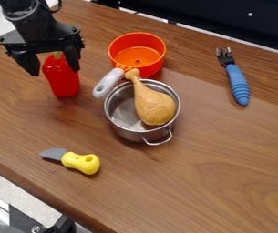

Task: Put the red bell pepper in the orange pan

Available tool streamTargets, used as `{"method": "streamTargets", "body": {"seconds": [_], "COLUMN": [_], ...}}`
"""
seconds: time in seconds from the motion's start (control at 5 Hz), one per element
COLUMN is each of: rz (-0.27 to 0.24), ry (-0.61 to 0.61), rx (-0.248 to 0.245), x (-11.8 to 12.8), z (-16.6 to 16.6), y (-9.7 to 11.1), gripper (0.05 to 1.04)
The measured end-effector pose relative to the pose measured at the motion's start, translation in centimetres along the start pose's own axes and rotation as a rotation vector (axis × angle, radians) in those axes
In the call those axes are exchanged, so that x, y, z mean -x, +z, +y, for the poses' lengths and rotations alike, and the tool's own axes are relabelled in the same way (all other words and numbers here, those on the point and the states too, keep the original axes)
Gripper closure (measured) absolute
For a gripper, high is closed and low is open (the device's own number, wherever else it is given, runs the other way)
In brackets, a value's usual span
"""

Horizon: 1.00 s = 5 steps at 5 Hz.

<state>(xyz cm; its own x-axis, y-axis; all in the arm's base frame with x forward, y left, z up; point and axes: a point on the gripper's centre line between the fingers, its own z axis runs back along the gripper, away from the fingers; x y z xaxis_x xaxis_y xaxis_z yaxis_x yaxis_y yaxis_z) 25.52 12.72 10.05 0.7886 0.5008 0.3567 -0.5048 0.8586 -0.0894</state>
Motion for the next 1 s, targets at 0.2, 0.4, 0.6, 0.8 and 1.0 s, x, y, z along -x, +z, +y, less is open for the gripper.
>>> {"method": "streamTargets", "body": {"seconds": [0.2, 0.4, 0.6, 0.8, 1.0], "rz": [-0.008, 0.008, -0.008, -0.015, 0.01], "ry": [0.002, 0.006, 0.016, 0.022, 0.047], "rx": [-0.018, -0.043, -0.046, -0.035, -0.033], "x": [-0.2, -0.1, -0.5, -0.6, -0.5], "z": [-0.2, -0.4, -0.4, -0.5, -0.3], "y": [-0.5, -1.5, -2.0, -2.0, -2.0], "gripper": [0.083, 0.084, 0.111, 0.215, 0.215]}}
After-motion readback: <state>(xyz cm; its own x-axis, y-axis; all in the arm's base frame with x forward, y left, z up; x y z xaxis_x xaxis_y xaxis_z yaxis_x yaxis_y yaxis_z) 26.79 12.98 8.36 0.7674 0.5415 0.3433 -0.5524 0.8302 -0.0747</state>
